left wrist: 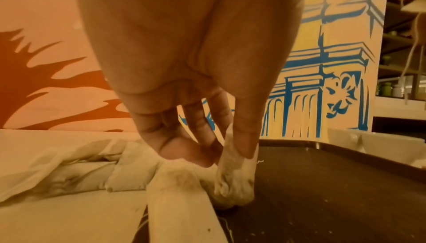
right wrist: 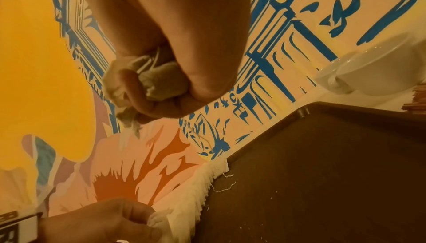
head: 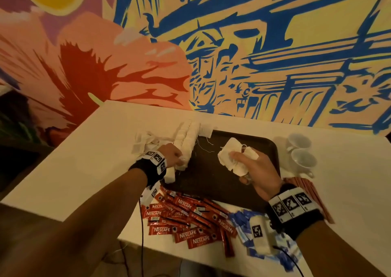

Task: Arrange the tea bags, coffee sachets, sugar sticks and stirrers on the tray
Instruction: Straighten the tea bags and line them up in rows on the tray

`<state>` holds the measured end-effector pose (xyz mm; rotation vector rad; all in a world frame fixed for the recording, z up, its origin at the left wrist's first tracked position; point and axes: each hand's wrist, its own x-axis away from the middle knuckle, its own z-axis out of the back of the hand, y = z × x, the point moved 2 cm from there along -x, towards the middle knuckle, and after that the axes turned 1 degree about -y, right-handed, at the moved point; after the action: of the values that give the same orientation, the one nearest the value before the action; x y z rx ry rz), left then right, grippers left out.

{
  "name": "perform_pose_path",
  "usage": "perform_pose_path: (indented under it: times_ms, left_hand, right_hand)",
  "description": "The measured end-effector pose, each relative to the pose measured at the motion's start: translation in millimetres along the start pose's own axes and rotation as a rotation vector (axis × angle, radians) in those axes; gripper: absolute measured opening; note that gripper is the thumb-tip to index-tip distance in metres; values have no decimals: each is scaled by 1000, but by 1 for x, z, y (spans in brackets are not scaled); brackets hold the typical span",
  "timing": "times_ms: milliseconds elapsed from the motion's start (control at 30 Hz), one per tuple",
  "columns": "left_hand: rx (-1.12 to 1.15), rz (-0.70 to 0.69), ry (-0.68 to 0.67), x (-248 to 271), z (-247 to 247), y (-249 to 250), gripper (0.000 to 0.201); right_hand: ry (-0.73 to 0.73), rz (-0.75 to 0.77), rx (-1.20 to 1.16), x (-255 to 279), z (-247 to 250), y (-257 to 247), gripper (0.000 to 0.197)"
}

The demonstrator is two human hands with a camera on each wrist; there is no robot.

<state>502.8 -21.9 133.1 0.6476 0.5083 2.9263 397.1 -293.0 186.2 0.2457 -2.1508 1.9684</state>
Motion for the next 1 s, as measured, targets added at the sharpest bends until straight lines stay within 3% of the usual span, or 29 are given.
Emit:
perform_pose_path:
  times_ms: [100, 267, 300, 400, 500, 600, 767, 1000]
  left_hand:
    - [-18, 21, -35, -14, -7, -3, 35]
    - [-93, 57, -31, -27, -5, -4, 17]
    - [-74, 58, -4, -29, -4, -6, 9]
    - [20, 79, 170, -31, -3, -11, 23]
    - [40, 50, 242, -24, -5, -9, 16]
    - [-39, 50, 182, -12, -16, -5, 4]
    - [-191, 4, 56, -4, -40, -9, 9]
    - [-296, -51, 135, -6, -38, -3, 15]
  right_hand:
    - [-5, -14, 8, -4, 0, 3, 23]
    - [-25, -21, 27, -7, 2, 7, 23]
    - [-30, -22, 34, -8, 2, 7, 23]
    - [-32, -25, 36, -10, 3, 9, 24]
    - [-42, -36, 31, -11, 2, 11, 25]
    - [-47, -38, 18, -10, 0, 13, 24]
    - [-57, -37, 15, -9, -1, 14, 27]
    - [-43, -38, 22, -9, -2, 11, 24]
